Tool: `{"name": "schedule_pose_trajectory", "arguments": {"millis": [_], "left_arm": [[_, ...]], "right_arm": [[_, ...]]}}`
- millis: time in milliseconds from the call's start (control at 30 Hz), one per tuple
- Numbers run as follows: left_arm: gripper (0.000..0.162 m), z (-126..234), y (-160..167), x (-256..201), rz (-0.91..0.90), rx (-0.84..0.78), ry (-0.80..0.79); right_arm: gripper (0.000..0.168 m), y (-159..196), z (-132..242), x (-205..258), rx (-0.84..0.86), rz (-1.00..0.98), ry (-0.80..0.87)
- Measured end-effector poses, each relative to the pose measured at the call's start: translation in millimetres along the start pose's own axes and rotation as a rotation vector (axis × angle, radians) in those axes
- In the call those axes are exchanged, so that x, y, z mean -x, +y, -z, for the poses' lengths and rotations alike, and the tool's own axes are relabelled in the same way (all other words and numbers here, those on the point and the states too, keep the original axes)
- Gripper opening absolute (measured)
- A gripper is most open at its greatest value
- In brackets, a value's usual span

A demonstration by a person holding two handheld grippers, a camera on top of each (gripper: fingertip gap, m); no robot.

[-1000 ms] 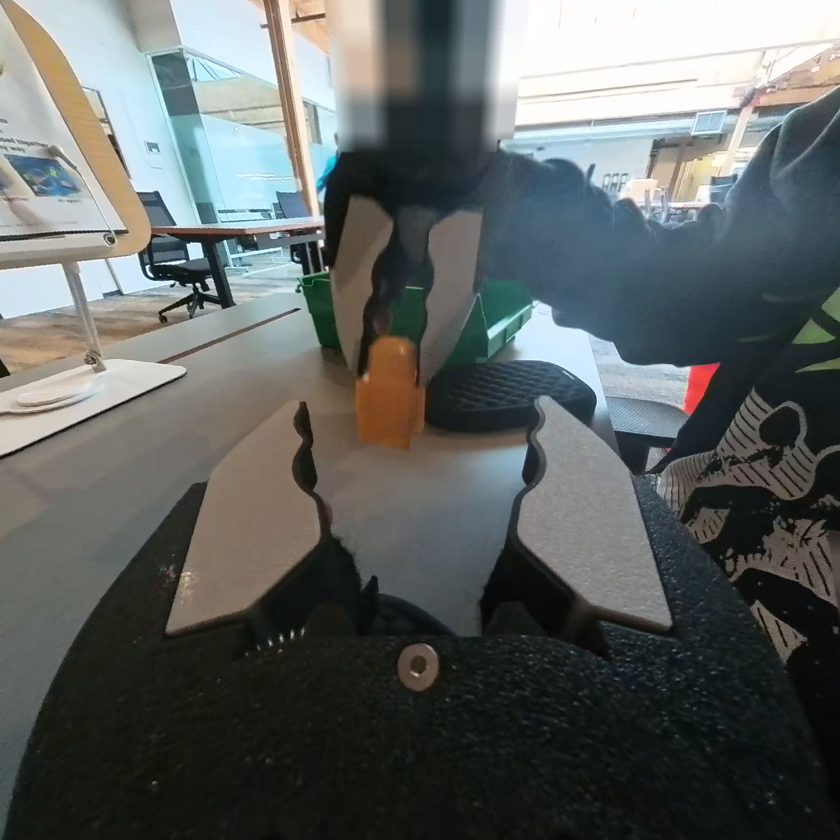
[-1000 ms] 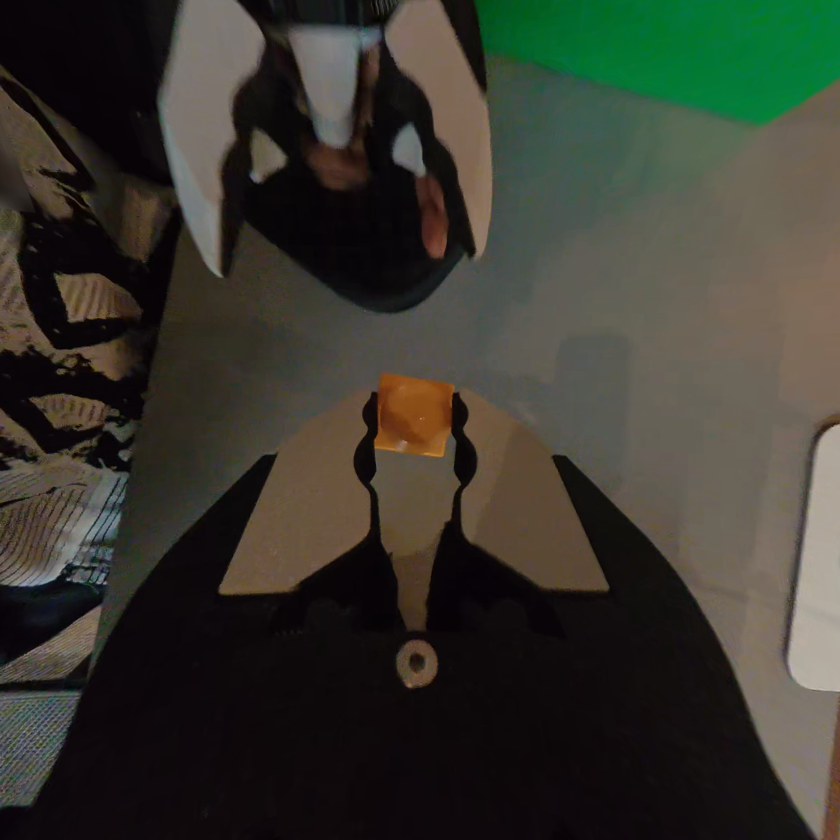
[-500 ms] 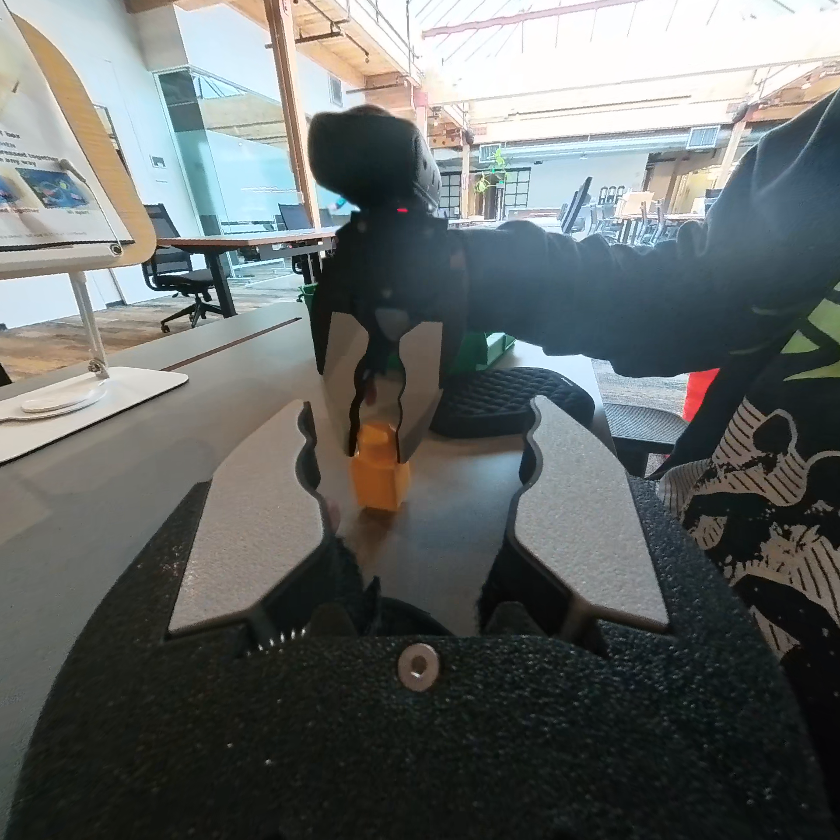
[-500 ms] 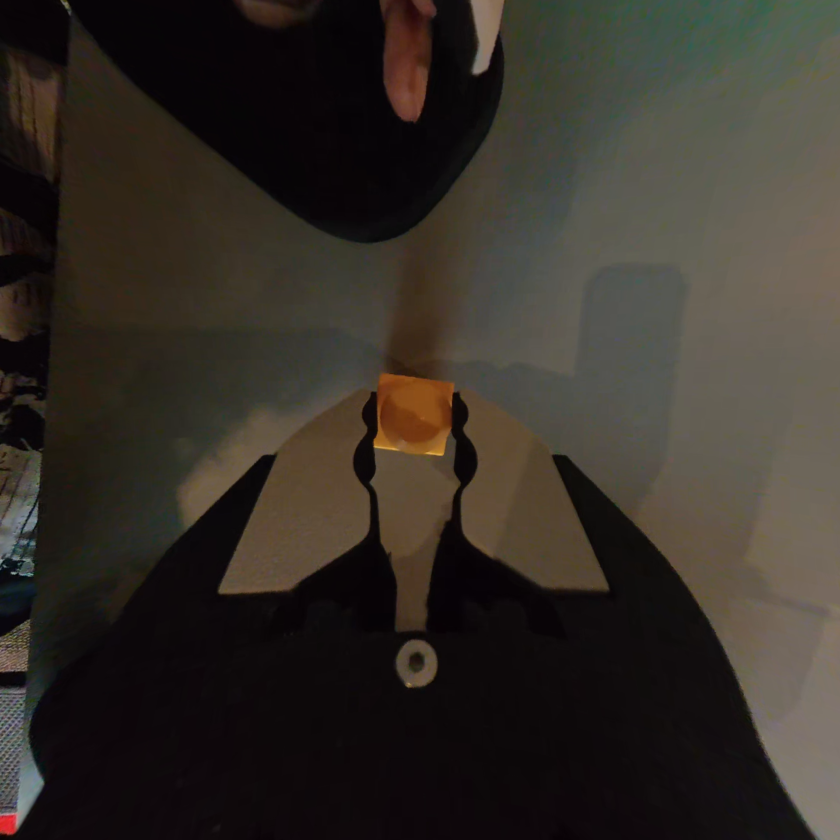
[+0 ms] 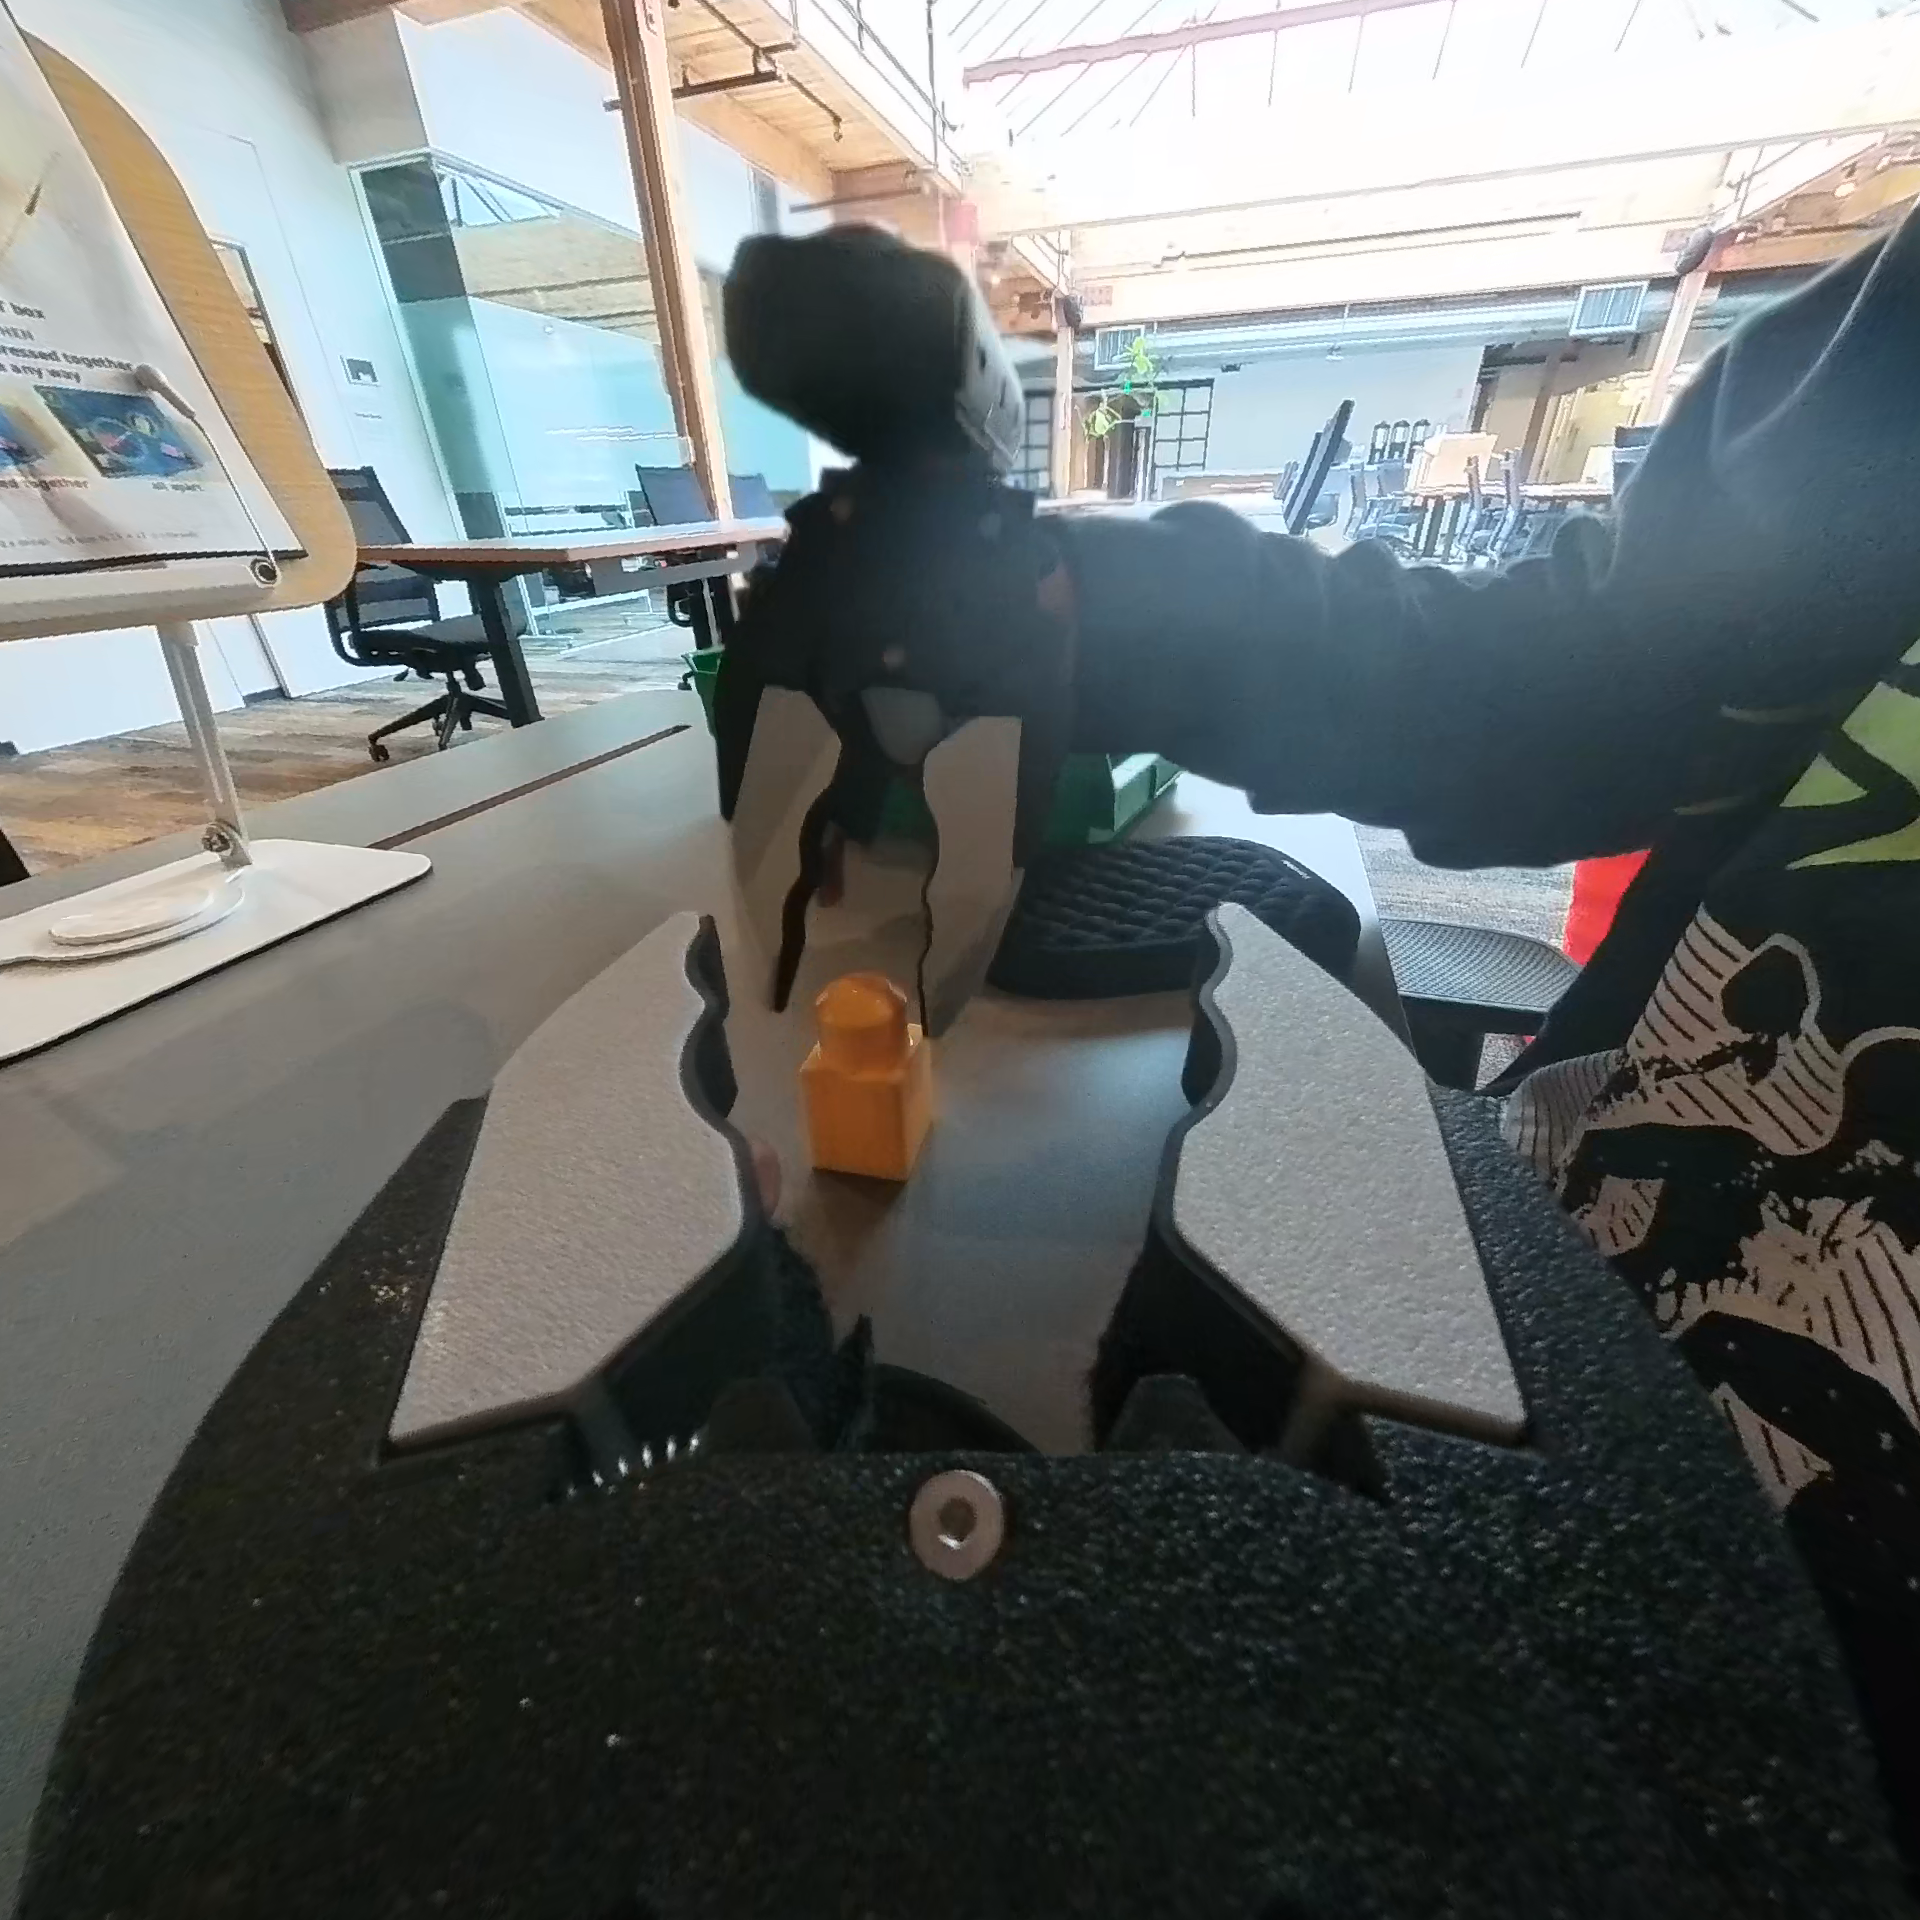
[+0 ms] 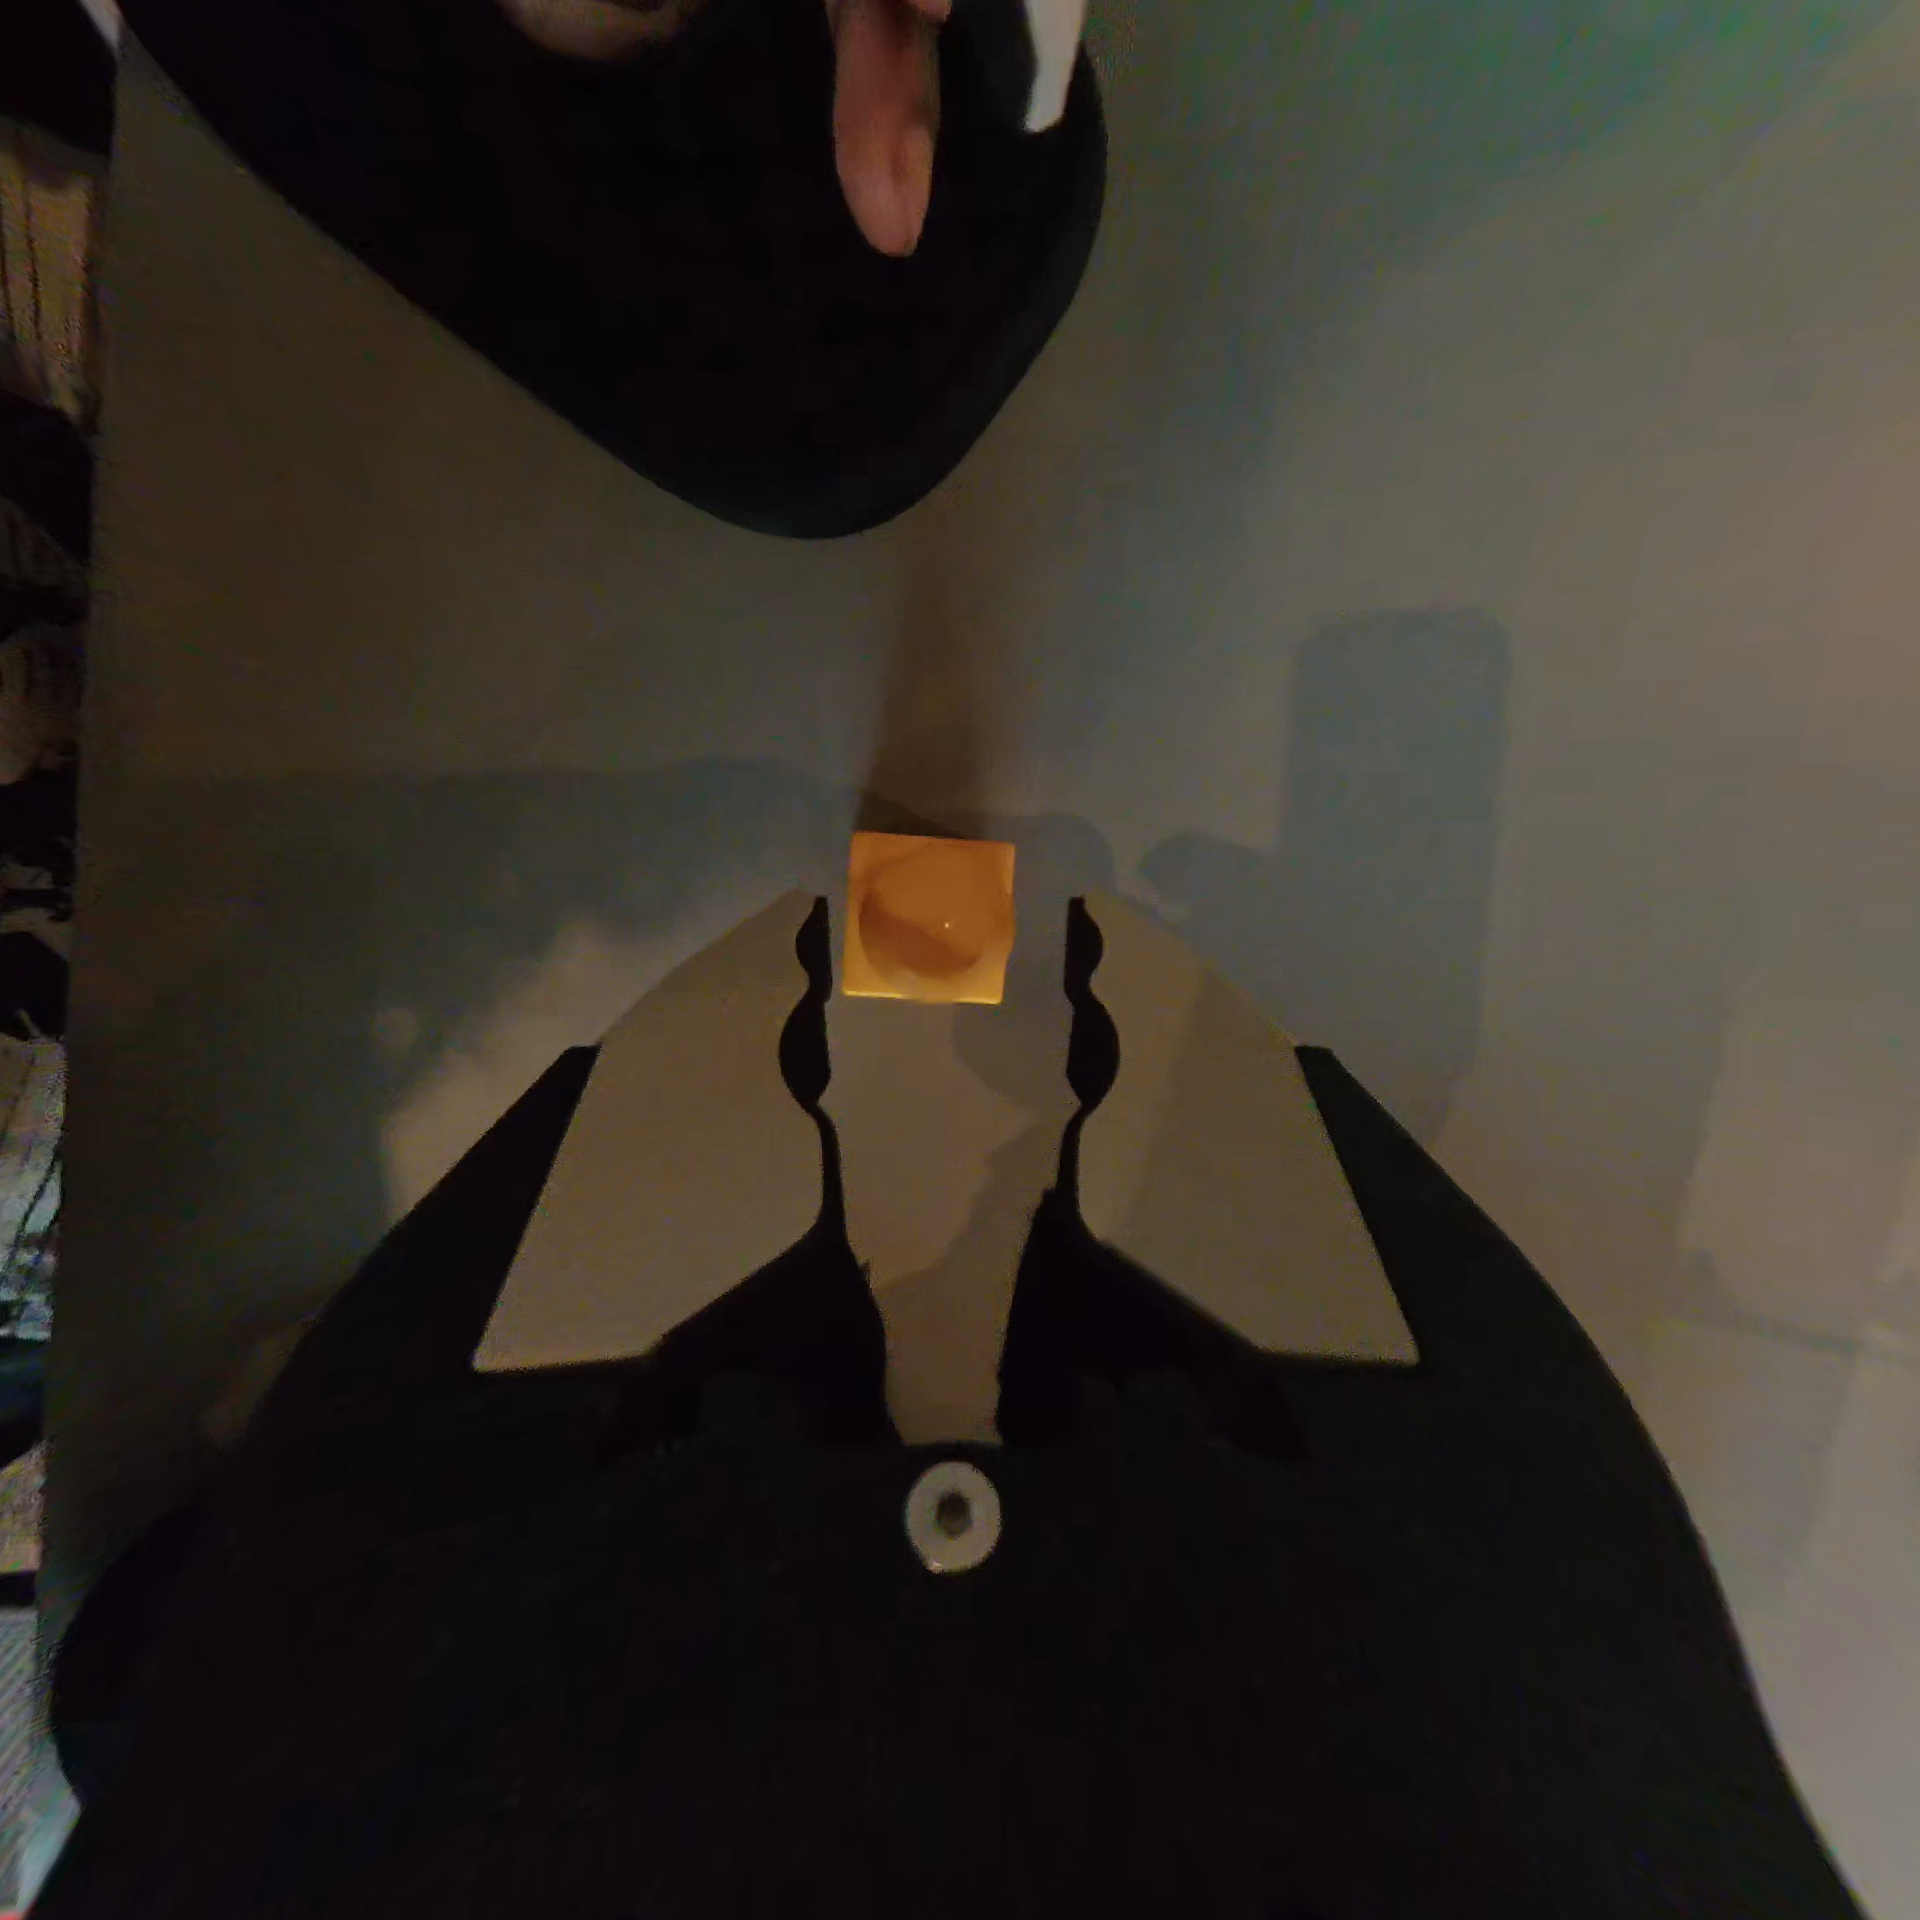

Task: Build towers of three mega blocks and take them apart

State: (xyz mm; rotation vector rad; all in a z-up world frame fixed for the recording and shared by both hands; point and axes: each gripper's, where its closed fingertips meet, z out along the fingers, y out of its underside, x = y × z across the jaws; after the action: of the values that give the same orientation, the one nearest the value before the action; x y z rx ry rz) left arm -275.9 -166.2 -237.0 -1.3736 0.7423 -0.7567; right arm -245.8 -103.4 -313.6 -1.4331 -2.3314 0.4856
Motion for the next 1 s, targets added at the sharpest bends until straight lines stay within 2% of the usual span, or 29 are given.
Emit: {"name": "schedule_pose_trajectory", "arguments": {"millis": [33,200,333,500,700,833,933,1000], "left_arm": [[0.085,0.1,-0.1,0.1,0.000,-0.001,-0.001],[0.081,-0.3,-0.1,0.4,0.002,-0.002,-0.003],[0.079,-1.2,0.7,1.6,0.009,0.004,-0.008],[0.076,-0.6,-0.4,5.3,0.010,-0.002,-0.039],[0.076,11.0,-11.0,13.9,0.013,0.016,-0.126],[0.073,56.8,-41.9,41.2,-0.060,0.087,-0.329],[0.069,118.1,-65.8,76.5,-0.079,0.154,-0.559],[0.067,165.3,-66.1,105.6,-0.041,0.246,-0.736]], "right_arm": [[0.043,-2.0,5.0,-1.1,-0.026,-0.014,0.018],[0.043,-14.8,38.7,-9.4,-0.352,-0.150,0.182],[0.044,-2.7,61.4,-14.0,-0.607,-0.302,0.310],[0.044,19.2,75.4,-8.0,-0.747,-0.393,0.426],[0.043,36.7,66.3,-7.0,-0.805,-0.451,0.437],[0.042,38.2,62.9,-9.0,-0.803,-0.477,0.410],[0.042,38.0,58.0,-8.1,-0.773,-0.466,0.408],[0.042,37.3,54.5,-6.8,-0.749,-0.451,0.407]]}}
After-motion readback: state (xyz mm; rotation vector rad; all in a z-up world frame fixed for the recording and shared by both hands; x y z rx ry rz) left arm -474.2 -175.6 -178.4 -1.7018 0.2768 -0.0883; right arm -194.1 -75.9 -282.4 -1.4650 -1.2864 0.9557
